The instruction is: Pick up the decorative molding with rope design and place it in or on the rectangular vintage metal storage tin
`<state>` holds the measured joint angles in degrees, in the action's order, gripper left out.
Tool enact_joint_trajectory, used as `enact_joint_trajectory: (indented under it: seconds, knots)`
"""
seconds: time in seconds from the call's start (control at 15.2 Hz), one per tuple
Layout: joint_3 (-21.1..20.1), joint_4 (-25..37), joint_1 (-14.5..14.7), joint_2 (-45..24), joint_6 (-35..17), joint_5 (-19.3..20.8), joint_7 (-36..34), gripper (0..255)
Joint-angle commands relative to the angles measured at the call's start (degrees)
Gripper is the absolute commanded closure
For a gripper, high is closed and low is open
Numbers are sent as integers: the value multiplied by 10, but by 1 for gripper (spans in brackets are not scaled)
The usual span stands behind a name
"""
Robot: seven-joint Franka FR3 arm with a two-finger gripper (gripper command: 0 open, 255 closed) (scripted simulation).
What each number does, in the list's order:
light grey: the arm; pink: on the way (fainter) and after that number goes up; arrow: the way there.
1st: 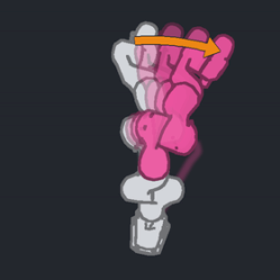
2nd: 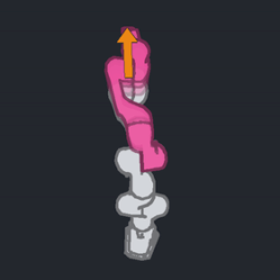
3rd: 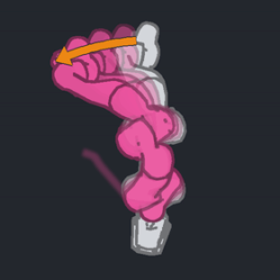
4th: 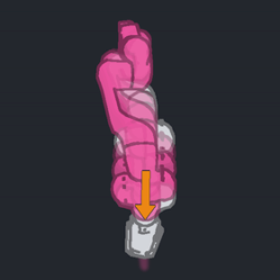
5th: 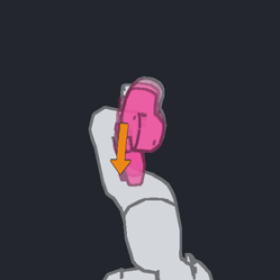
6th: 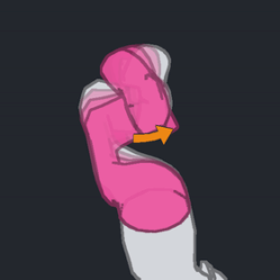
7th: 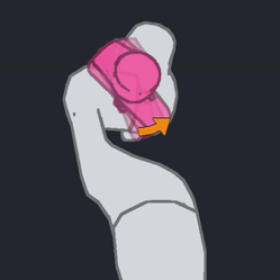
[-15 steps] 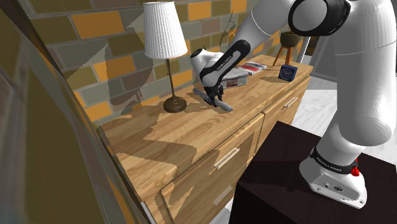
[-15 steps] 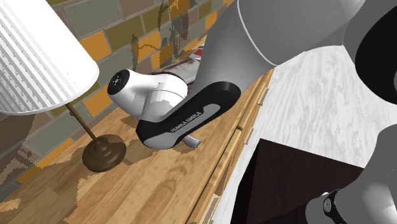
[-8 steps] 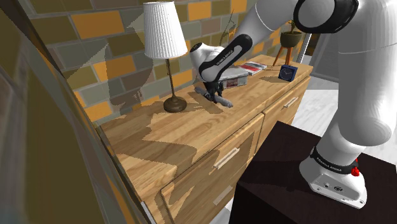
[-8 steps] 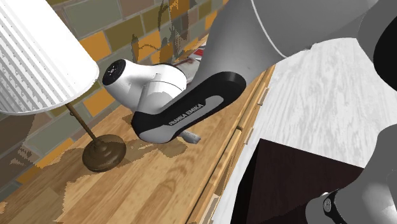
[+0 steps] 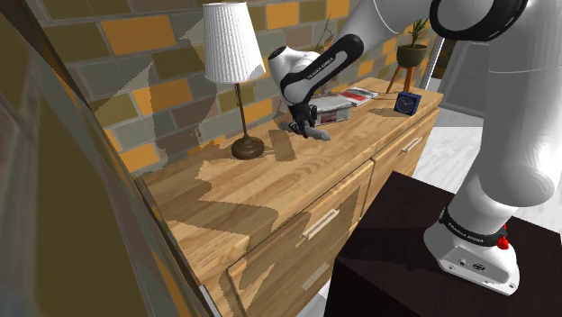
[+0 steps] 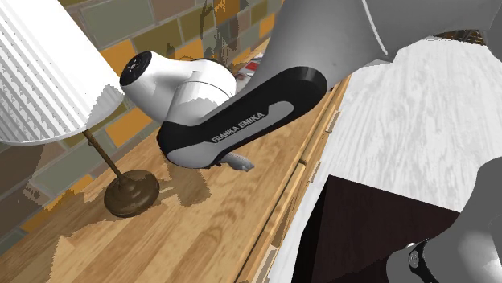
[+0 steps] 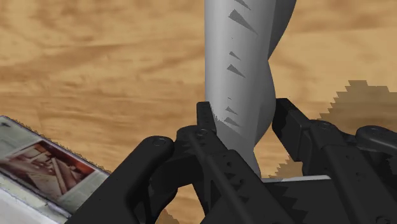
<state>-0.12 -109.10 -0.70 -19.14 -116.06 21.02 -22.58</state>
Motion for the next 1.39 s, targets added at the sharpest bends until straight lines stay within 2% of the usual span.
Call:
enact_joint_trajectory:
  seconds: [0.0, 1.19, 1.32]
  knots:
    - [-1, 6, 0, 6, 12, -2, 4, 255]
    - [-4, 67, 3, 61, 122, -17, 40, 255]
    - [6, 79, -12, 52, 118, -14, 64, 255]
